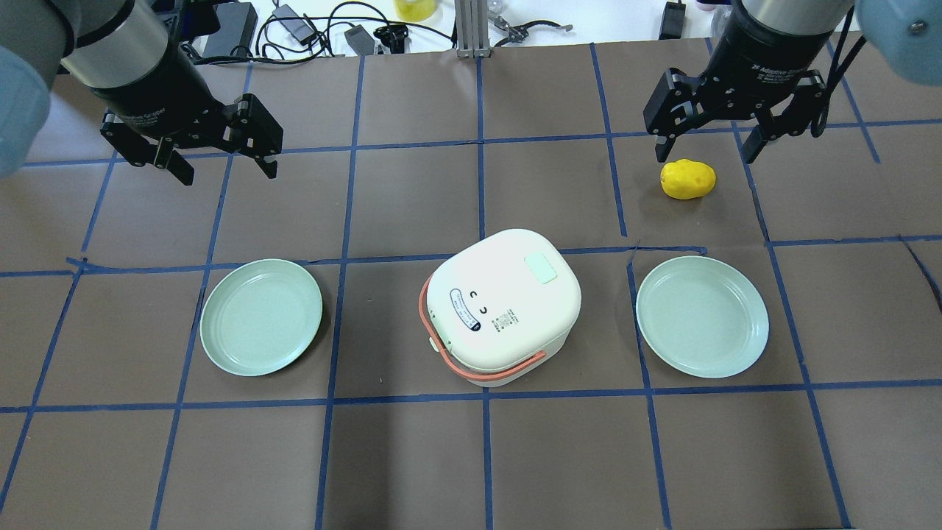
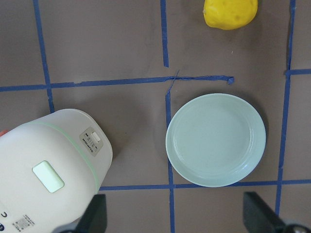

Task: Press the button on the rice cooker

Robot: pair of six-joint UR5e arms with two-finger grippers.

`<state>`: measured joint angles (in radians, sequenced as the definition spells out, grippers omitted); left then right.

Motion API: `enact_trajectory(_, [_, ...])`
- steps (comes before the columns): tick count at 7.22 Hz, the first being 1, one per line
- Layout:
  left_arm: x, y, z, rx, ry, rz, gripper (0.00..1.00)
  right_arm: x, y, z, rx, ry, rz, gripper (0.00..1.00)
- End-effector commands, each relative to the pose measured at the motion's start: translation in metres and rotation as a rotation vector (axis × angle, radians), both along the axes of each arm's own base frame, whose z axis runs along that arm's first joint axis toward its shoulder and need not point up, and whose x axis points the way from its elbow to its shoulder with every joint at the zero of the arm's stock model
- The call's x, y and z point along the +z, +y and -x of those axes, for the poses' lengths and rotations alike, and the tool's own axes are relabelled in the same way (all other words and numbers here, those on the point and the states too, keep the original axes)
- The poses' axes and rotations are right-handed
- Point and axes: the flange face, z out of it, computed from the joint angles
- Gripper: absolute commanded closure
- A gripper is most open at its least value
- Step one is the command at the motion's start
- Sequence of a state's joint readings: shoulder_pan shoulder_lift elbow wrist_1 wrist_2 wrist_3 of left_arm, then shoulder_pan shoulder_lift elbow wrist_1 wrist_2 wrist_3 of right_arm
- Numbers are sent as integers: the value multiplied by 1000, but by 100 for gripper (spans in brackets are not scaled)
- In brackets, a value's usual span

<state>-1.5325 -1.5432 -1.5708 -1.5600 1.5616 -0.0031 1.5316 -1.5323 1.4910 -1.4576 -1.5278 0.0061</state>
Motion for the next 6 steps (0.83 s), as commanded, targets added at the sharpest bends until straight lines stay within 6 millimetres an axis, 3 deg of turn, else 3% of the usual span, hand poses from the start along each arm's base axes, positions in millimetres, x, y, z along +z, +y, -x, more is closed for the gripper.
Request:
enact_trajectory(1, [0,0,0,2,0,0,0,-1,1,0,-4,0,-13,0])
enact_trajectory(6, [0,0,0,0,0,0,0,4,-1,0,-1,-4,9,0])
